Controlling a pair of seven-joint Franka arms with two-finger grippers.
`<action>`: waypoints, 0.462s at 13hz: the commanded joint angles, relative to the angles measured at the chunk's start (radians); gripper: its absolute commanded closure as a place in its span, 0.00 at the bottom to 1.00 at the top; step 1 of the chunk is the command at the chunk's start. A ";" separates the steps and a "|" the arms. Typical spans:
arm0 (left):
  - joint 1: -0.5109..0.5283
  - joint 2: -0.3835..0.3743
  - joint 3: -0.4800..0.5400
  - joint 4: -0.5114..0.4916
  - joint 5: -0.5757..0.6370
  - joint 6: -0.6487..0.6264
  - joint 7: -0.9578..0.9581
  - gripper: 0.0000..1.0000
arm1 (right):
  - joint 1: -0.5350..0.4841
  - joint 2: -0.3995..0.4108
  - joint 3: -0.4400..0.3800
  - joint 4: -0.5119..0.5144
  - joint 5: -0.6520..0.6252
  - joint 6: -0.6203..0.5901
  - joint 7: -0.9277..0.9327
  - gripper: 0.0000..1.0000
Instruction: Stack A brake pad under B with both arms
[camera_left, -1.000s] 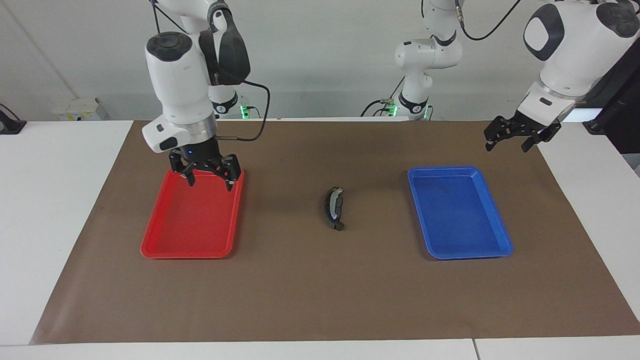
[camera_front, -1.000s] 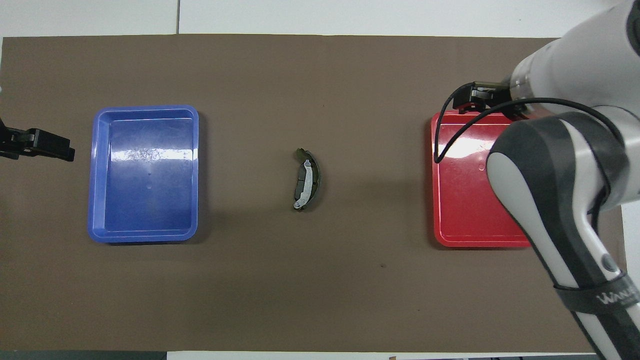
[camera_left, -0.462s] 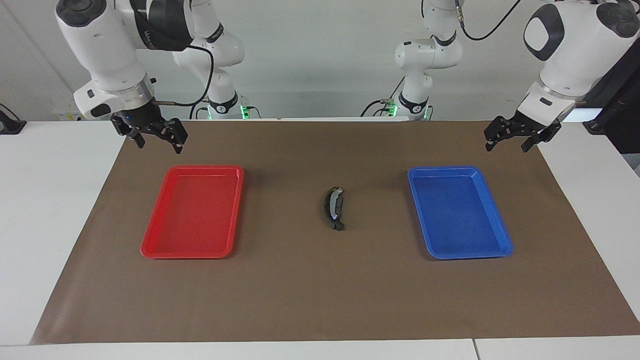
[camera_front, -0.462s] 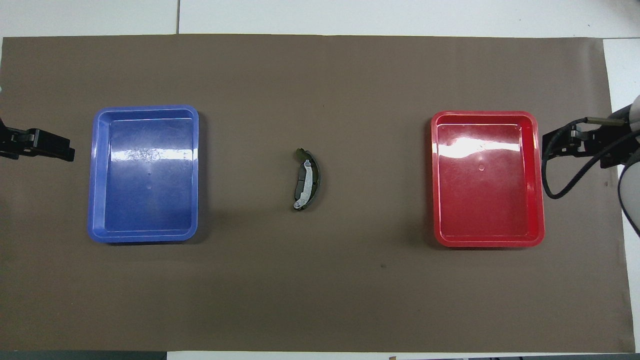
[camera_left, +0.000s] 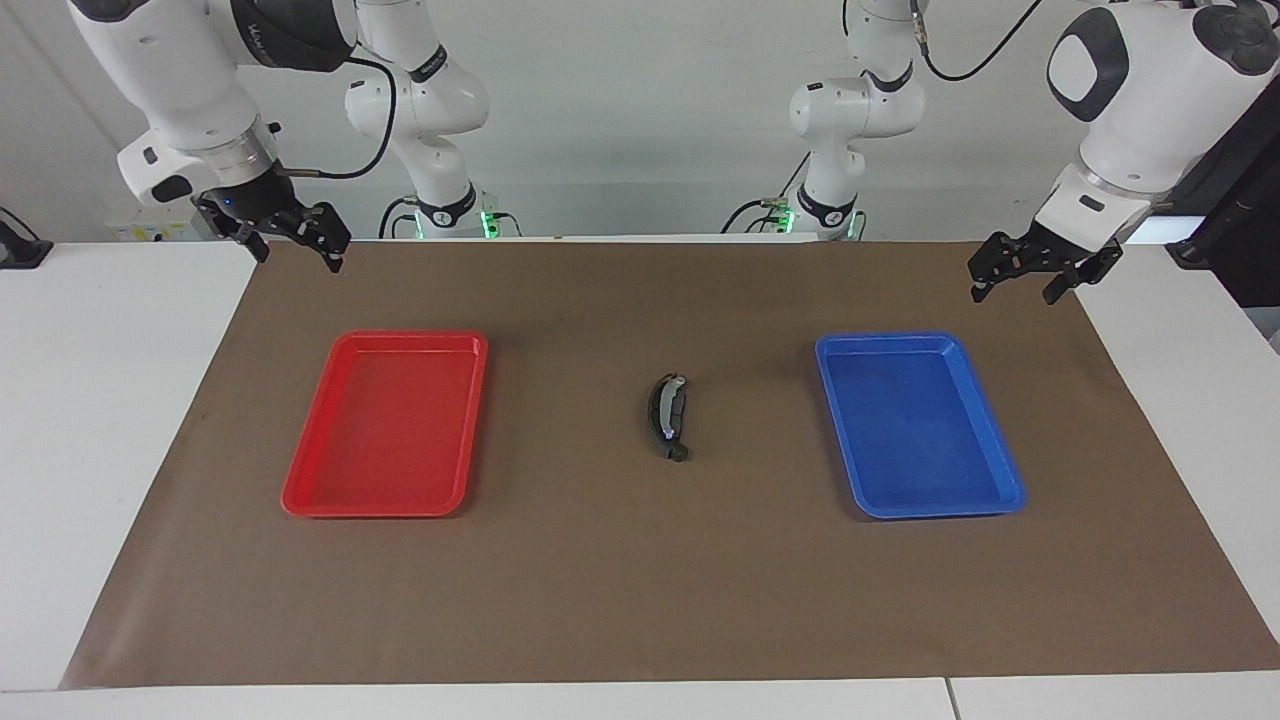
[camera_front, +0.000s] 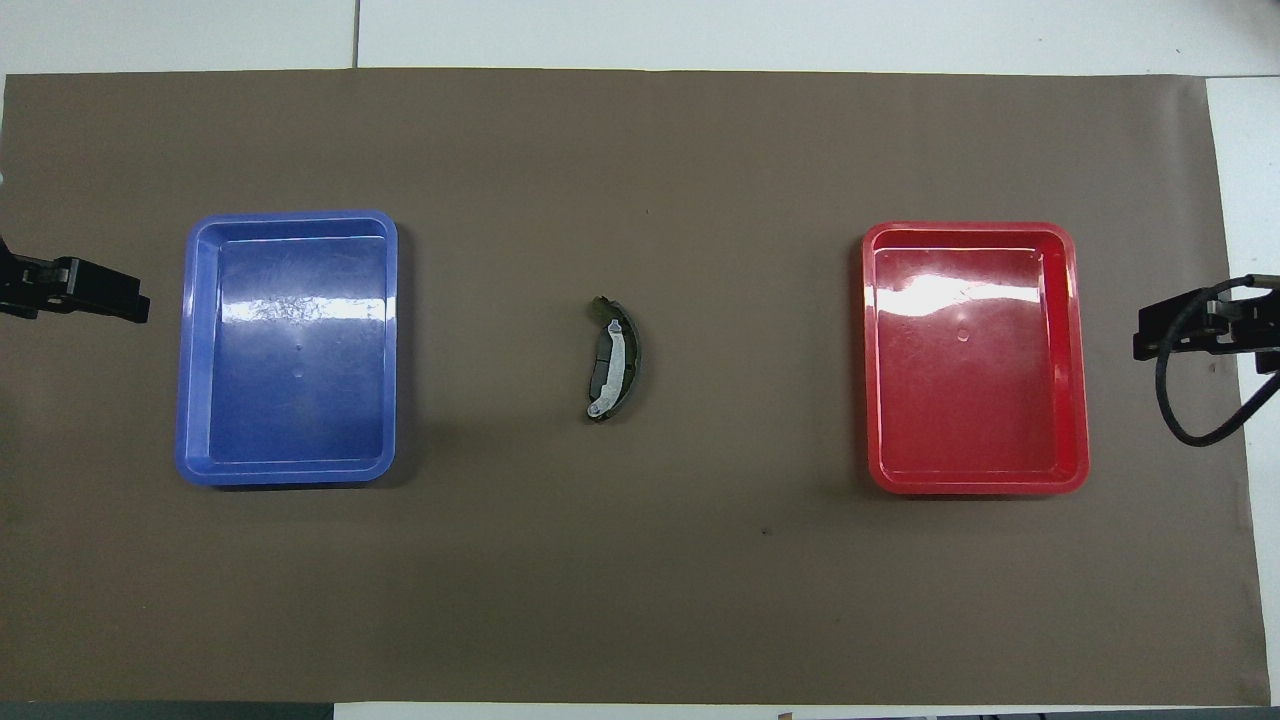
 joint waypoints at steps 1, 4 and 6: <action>0.006 -0.002 -0.001 -0.001 -0.009 -0.011 -0.008 0.00 | -0.007 0.026 0.010 0.045 0.033 -0.019 -0.020 0.01; 0.006 -0.002 -0.001 -0.001 -0.011 -0.011 -0.008 0.00 | -0.012 0.023 0.019 0.036 0.033 -0.015 -0.020 0.01; 0.006 -0.002 -0.001 -0.001 -0.009 -0.010 -0.009 0.00 | -0.117 0.023 0.114 0.037 0.033 -0.010 -0.022 0.01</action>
